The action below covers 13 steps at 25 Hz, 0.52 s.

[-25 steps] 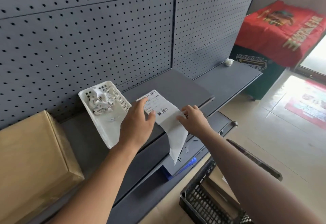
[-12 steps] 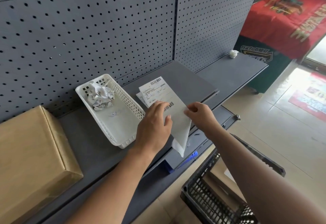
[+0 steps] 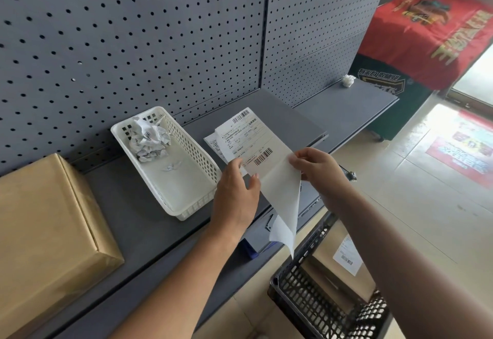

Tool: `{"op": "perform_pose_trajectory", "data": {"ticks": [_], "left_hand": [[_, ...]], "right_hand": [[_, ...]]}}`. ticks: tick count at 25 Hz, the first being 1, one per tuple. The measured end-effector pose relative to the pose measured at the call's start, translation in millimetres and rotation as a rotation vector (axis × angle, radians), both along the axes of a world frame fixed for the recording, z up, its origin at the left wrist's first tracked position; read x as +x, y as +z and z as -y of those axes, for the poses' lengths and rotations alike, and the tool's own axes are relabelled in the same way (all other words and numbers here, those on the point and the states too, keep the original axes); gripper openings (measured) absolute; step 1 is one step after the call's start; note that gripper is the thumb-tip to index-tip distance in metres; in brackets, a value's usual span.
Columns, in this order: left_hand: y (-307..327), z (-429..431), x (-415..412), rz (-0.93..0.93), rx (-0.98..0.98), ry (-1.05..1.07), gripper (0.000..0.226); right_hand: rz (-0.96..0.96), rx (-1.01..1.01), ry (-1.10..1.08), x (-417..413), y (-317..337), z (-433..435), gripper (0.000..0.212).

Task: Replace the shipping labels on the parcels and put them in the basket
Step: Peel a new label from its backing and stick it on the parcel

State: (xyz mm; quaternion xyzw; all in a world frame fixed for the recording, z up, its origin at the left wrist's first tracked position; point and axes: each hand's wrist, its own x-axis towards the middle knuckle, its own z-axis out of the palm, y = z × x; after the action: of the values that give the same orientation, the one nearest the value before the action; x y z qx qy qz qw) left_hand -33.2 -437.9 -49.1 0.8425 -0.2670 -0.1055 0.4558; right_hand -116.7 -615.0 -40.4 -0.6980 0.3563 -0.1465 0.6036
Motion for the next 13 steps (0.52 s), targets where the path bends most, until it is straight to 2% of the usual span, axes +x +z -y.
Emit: {"op": "perform_pose_trajectory", "data": {"ticks": [5,9,11,13], "left_hand": [[1,-3,-8,-0.379,-0.176,0.003,0.061],[1,-7,-6,-0.471,-0.314,0.025,0.057],[-1,-9,-2,-0.482,-0.362,0.045,0.055],[-3,-11,0,-0.479,-0.378,0.052,0.057]], "right_hand": [[0.053,0.054,0.011,-6,6,-4,0.014],[0.065,0.066,0.009,-6,5,-11,0.011],[0.032,-0.003,0.016,-5,4,-14,0.012],[-0.062,-0.241,0.046,-5,4,-18,0.026]]}}
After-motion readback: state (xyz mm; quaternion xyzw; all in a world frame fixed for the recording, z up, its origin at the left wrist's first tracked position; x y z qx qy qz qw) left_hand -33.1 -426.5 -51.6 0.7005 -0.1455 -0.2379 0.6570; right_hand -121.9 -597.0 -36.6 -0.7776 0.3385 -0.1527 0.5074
